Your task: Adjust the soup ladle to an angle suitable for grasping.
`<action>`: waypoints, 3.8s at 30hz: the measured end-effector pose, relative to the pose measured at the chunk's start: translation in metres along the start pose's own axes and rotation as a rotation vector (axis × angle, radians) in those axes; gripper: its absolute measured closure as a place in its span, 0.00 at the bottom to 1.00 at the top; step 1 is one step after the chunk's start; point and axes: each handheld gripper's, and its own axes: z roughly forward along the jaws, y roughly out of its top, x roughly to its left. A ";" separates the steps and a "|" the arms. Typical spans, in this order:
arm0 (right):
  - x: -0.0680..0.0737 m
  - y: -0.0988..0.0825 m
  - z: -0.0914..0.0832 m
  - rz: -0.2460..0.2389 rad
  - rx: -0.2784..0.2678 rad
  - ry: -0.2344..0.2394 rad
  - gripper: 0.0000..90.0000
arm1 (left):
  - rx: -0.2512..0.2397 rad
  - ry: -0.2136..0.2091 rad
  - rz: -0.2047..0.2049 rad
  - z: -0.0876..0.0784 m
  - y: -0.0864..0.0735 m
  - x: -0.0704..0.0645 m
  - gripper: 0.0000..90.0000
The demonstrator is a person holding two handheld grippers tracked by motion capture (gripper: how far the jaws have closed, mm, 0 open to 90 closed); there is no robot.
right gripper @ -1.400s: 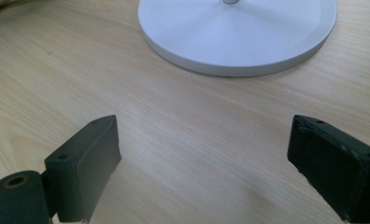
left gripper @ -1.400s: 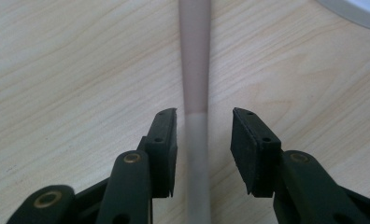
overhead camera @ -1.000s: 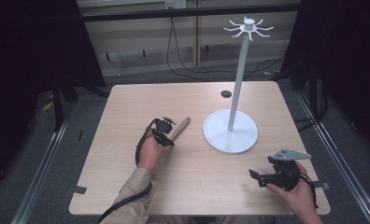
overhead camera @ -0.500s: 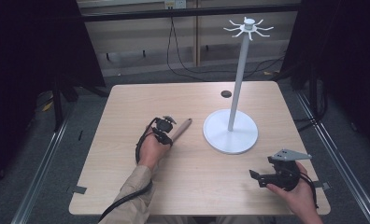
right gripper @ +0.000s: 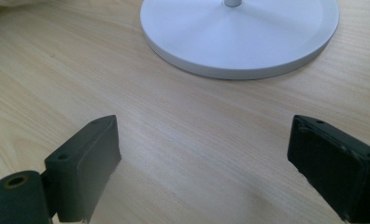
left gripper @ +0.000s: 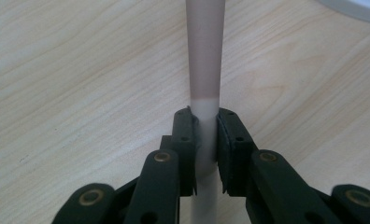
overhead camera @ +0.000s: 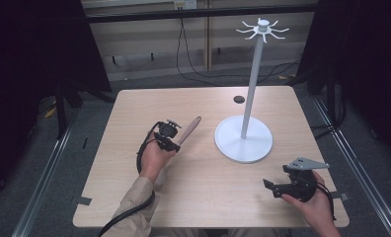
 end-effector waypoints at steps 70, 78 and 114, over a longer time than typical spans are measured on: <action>0.062 0.119 0.006 0.095 -0.341 0.136 0.24 | -0.538 -0.192 0.130 -0.069 -0.006 -0.078 0.88; 0.065 0.130 0.008 0.137 -0.380 0.160 0.32 | -0.551 -0.225 0.165 -0.066 0.000 -0.098 0.87; 0.073 0.142 0.006 0.196 -0.459 0.277 0.85 | -0.631 -0.327 0.153 -0.063 0.010 -0.123 0.87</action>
